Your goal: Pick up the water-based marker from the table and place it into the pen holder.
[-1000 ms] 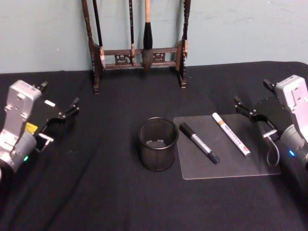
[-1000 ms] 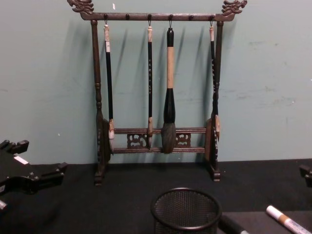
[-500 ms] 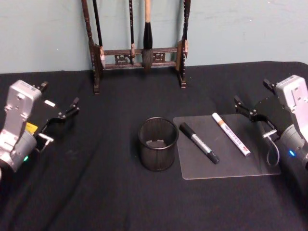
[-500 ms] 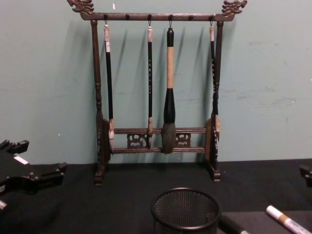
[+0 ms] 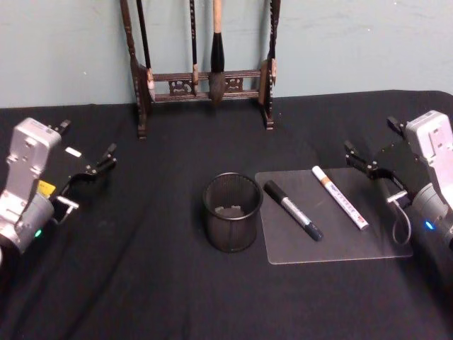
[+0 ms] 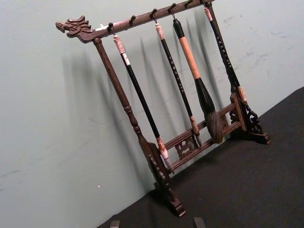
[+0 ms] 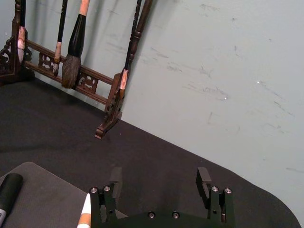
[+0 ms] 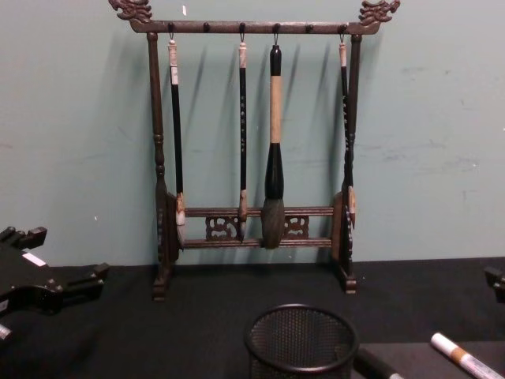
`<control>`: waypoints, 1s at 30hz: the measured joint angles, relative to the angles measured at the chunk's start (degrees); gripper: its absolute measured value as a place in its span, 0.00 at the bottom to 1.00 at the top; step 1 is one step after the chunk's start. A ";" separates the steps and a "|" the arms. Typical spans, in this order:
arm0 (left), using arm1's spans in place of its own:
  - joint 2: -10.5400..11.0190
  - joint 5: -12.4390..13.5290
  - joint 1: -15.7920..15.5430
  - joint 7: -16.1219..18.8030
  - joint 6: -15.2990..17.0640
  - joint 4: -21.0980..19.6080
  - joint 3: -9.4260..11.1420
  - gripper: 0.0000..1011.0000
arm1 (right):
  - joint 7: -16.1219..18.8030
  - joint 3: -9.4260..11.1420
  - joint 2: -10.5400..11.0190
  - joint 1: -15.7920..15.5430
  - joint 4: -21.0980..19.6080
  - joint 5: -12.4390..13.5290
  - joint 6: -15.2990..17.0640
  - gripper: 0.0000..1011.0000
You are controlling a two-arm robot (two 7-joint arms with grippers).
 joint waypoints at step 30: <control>0.00 0.00 0.00 0.00 0.00 0.00 0.00 0.99 | 1.30 0.58 -0.08 -0.23 -0.15 0.36 0.82 0.99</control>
